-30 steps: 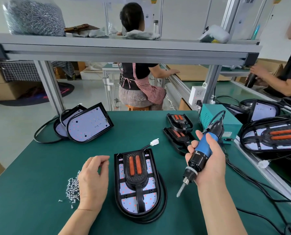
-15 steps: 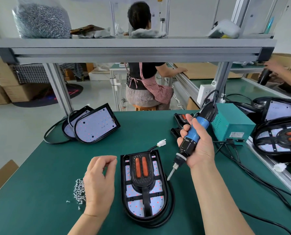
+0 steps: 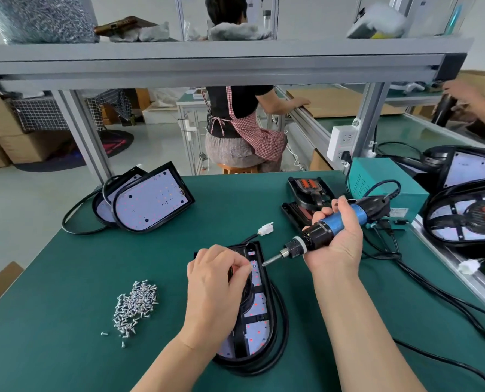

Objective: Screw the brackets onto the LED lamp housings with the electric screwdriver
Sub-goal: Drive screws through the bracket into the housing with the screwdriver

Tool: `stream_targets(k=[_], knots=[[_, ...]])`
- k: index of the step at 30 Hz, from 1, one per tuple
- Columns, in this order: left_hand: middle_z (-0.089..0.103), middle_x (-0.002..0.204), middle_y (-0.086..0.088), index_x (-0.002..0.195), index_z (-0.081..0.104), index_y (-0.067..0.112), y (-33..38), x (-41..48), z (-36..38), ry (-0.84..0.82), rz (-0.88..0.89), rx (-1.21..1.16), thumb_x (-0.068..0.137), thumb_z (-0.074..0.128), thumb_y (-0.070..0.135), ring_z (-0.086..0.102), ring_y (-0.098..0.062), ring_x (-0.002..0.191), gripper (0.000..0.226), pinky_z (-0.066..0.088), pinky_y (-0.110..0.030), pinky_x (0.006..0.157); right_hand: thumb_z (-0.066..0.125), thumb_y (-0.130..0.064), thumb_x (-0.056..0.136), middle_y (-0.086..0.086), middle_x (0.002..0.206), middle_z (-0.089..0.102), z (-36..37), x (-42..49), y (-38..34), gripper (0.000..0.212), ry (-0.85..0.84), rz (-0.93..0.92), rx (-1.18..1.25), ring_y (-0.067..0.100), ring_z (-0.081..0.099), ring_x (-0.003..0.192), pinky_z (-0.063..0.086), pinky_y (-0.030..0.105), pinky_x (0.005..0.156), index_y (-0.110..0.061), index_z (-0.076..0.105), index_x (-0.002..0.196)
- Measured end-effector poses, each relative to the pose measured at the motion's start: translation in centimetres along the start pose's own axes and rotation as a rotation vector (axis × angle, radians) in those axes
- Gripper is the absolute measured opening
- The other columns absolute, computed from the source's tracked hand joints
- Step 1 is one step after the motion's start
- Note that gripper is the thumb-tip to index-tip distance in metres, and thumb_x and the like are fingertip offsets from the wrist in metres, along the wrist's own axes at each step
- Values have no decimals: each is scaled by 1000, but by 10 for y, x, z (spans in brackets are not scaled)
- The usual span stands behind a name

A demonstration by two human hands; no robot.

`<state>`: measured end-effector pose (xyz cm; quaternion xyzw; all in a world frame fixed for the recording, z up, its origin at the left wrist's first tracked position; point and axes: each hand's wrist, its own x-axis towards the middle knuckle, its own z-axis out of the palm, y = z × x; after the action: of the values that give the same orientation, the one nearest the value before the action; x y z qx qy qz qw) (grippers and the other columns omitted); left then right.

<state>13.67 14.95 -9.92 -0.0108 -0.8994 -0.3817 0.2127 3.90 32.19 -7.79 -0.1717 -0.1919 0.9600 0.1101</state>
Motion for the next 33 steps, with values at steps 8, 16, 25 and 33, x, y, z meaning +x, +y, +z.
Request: stream_targets(k=[8, 16, 25, 33], knots=[[61, 83, 16, 73, 65, 28, 8, 0, 7, -14, -63, -104, 90, 71, 15, 51, -3, 92, 22, 39, -32, 88, 80, -23, 85, -6, 65, 61, 2, -4, 1, 18, 76, 3, -7, 9, 58, 53, 51, 17, 52, -19, 62, 85], [60, 91, 23, 73, 64, 32, 11, -4, 8, -15, -135, -206, 91, 70, 17, 53, -4, 90, 25, 44, -38, 91, 81, -26, 83, -8, 67, 62, 0, -5, 2, 20, 81, 16, -32, 8, 58, 56, 51, 18, 55, -22, 62, 88], [59, 91, 27, 73, 65, 33, 16, -4, 10, -9, -155, -242, 90, 71, 16, 54, -6, 87, 25, 46, -41, 90, 81, -24, 82, -7, 68, 62, -2, -2, 3, 20, 73, 18, -13, 8, 58, 55, 51, 19, 53, -22, 62, 89], [60, 83, 17, 73, 65, 25, 17, -10, 15, 68, -83, -169, 85, 73, 5, 52, -6, 94, 25, 44, -40, 88, 79, -21, 85, -6, 63, 59, -1, -6, 5, 18, 82, 4, -23, 7, 56, 51, 51, 17, 50, -20, 61, 86]])
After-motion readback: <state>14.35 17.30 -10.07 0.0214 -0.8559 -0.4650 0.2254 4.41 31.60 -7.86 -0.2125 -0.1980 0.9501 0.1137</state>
